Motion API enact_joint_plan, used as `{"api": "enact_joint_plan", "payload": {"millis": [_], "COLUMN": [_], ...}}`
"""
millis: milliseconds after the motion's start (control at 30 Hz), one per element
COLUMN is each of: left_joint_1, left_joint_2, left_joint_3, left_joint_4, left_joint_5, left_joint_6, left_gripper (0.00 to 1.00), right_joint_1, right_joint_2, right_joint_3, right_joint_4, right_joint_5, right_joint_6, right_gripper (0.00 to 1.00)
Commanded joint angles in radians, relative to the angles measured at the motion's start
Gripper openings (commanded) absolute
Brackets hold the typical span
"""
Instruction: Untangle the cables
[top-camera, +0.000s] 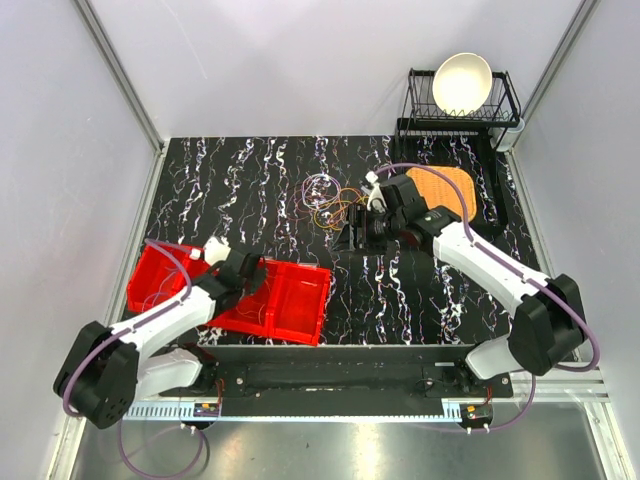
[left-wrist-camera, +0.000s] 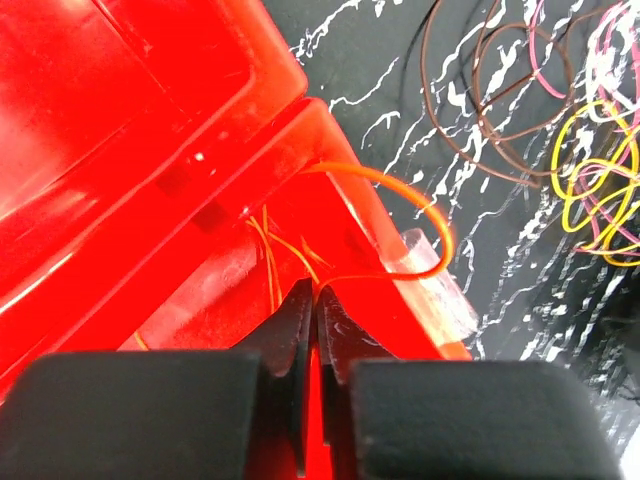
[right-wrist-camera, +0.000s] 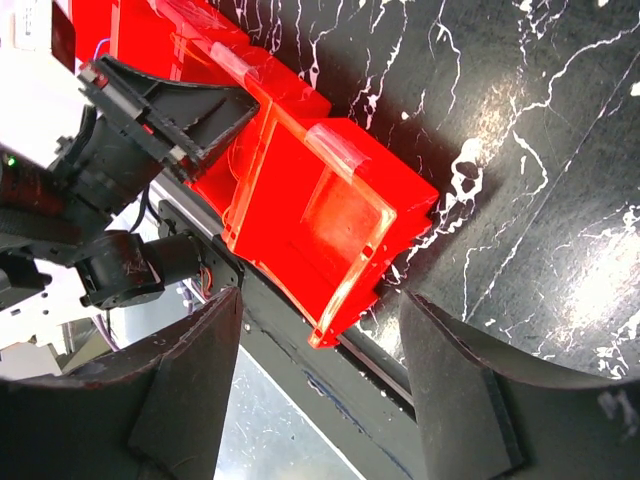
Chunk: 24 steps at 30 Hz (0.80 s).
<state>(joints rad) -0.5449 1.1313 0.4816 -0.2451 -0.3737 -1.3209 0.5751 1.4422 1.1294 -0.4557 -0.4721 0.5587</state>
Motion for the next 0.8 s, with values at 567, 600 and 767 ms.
{"api": "enact_joint_plan", "payload": {"millis": [567, 600, 767], "left_joint_1": [-0.024, -0.033, -0.047], "left_joint_2": [-0.298, -0.304, -0.306], "left_joint_3": [0.238, 0.259, 0.426], "left_joint_4": [-0.352, -0.371, -0.552], "left_joint_5": [-0.123, -0.122, -0.071], "left_joint_6": [0.274, 0.297, 0.484], "left_gripper": [0.74, 0.74, 0.74], "right_joint_1": [0.005, 0.003, -0.032], "right_joint_2": [0.322, 0.336, 0.431], "right_joint_3": [0.441, 0.452, 0.521], "right_joint_4": [-0.178, -0.185, -0.233], "right_joint_5": [0.312, 0.325, 0.374], "right_joint_6": [-0.121, -0.126, -0.117], "right_gripper": [0.72, 0.72, 0.71]}}
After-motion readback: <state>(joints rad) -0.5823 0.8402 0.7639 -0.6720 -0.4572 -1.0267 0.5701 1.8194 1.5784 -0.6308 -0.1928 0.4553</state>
